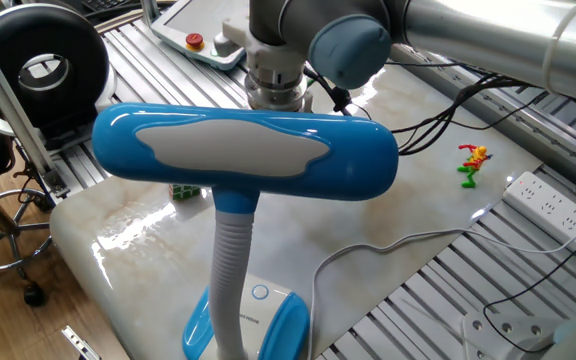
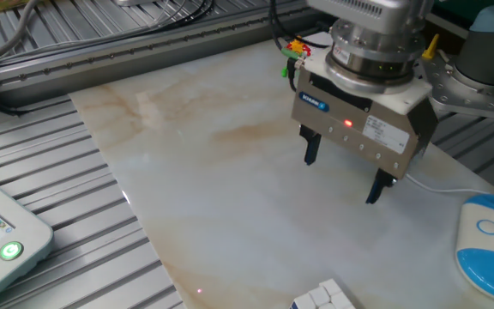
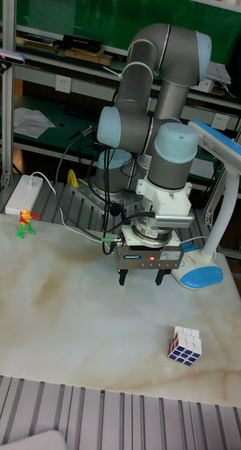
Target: Turn off the desk lamp by pressing the button
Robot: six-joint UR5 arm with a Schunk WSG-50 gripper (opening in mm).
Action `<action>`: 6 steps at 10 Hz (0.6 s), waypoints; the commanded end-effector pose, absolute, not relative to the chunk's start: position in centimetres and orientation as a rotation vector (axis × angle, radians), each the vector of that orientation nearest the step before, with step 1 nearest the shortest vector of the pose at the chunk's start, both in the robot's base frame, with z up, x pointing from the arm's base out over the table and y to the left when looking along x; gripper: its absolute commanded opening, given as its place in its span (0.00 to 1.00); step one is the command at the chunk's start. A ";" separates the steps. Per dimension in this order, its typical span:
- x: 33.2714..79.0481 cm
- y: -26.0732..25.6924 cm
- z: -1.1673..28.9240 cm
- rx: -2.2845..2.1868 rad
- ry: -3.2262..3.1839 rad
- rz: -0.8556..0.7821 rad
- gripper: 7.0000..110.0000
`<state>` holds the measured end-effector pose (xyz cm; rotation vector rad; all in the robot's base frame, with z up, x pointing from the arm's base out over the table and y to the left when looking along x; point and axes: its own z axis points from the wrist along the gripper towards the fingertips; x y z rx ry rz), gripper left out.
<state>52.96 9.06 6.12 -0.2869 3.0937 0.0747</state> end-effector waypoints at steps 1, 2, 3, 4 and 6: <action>53.1 9.3 5.8 -0.268 3.106 0.101 0.79; 53.1 8.8 5.8 -0.250 3.112 0.073 0.79; 53.1 8.6 5.8 -0.212 3.116 0.059 0.79; 53.0 8.5 5.9 -0.181 3.118 0.055 0.79; 52.9 8.1 6.0 -0.157 3.121 0.034 0.79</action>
